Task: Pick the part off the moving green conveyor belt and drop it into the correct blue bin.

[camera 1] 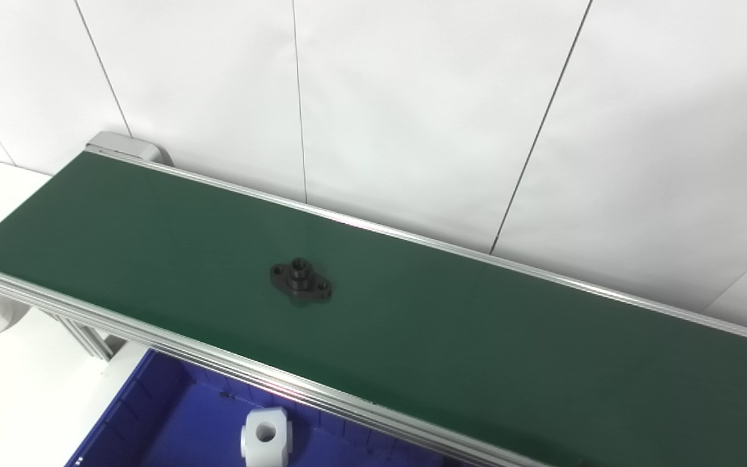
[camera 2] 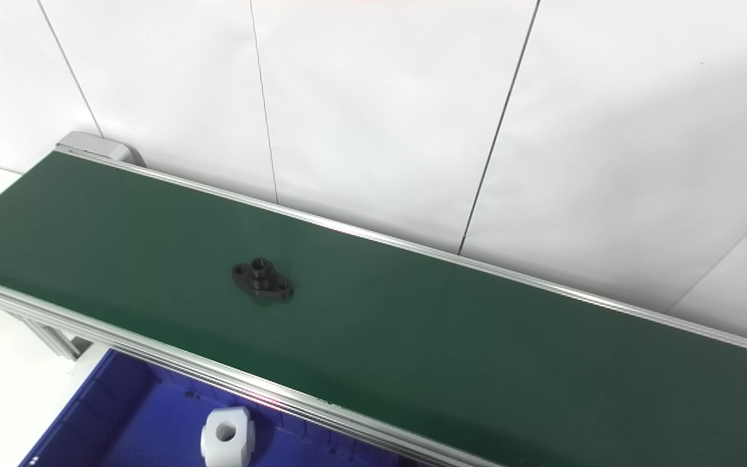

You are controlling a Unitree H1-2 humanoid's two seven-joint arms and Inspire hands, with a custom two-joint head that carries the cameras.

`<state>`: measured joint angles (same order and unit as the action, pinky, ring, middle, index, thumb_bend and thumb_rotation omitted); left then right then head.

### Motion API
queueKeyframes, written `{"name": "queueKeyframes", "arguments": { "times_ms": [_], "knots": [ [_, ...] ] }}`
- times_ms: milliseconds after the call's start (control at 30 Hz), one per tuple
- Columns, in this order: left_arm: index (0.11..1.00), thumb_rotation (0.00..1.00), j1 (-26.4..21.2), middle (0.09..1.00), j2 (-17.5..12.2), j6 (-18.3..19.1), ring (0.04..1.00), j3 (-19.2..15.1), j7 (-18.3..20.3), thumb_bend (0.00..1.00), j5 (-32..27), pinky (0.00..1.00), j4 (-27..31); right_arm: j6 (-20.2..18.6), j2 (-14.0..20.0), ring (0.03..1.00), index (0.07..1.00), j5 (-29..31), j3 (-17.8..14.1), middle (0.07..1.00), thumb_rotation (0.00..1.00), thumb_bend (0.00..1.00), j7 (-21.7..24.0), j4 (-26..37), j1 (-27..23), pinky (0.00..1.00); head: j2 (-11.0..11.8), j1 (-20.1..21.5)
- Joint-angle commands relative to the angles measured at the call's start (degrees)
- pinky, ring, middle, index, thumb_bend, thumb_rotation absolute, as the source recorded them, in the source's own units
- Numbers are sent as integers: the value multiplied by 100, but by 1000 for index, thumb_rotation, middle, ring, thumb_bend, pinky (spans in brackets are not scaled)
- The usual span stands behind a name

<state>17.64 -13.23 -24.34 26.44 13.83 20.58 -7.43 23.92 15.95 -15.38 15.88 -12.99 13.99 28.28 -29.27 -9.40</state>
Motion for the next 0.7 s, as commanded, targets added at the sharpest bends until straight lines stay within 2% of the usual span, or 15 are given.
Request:
{"name": "queueKeyframes", "arguments": {
  "times_ms": [0, 133, 267, 500, 667],
  "knots": [
    [1000, 478, -14, 1000, 40, -160, 971, 19, -54, 835, -29, 789, 90, 289, -1, 718, 818, 165, -133, 778, 307, 935, 27, 392, -174, 628, -18, -30],
    [1000, 496, -30, 1000, 66, -154, 975, 45, -55, 840, -9, 809, 74, 234, -148, 702, 824, 325, -368, 772, 313, 928, 254, 651, -408, 609, -42, -29],
    [1000, 493, -49, 1000, 75, -222, 975, 66, -84, 837, -28, 809, 37, -18, -307, 694, 823, 196, -582, 767, 340, 932, 443, 872, -649, 609, -66, -15],
    [1000, 505, -22, 1000, 33, -168, 983, 36, -64, 843, -27, 823, 138, -667, -485, 695, 829, -57, -735, 764, 391, 926, 963, 1120, -1266, 615, -268, 365],
    [1000, 504, 35, 1000, -45, -60, 997, -10, -11, 844, -60, 822, 327, -1183, -704, 681, 812, -423, -701, 748, 378, 906, 1225, 1172, -1659, 621, -539, 815]
  ]
}}
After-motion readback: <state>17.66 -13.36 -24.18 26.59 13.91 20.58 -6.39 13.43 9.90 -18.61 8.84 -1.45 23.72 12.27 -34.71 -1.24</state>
